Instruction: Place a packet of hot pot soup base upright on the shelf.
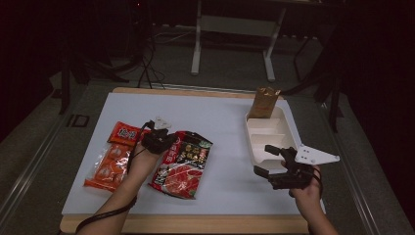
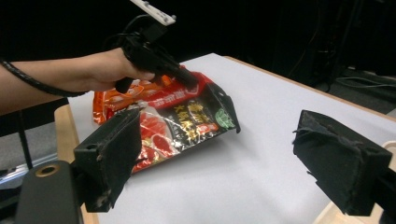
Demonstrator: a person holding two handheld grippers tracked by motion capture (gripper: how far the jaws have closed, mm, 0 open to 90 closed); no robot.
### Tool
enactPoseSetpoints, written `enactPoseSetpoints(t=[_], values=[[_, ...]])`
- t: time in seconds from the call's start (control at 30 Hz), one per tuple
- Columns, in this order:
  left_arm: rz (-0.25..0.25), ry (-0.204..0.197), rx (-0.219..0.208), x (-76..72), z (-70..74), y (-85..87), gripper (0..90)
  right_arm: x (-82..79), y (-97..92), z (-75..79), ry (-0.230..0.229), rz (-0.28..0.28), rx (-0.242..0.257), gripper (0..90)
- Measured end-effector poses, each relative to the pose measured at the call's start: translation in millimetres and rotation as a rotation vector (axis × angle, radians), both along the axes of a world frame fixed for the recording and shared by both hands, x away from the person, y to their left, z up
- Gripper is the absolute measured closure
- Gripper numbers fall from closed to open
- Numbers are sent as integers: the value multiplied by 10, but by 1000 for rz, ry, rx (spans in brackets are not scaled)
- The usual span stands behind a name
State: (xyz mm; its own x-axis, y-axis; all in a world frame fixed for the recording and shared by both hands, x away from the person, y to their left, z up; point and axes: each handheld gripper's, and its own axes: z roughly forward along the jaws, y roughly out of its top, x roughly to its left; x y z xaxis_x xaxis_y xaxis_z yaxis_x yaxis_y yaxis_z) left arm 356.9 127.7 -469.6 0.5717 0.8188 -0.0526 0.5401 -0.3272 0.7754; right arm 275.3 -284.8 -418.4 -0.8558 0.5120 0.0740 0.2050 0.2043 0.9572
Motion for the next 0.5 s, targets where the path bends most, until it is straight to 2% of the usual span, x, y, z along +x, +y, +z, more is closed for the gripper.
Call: enactPoseSetpoints(t=[0.17,0.3,0.47,0.5], values=[[-20,-24,-12,-90,98,11,884,-23,12,21,-53,-25,-17,141],[-56,-63,-29,-167,167,19,884,-37,16,44,-46,-40,-15,132],[-78,-78,-47,-247,237,8,885,-49,5,66,-36,-37,17,126],[-97,-91,-48,-291,276,-2,885,-50,0,72,-26,-31,25,126]])
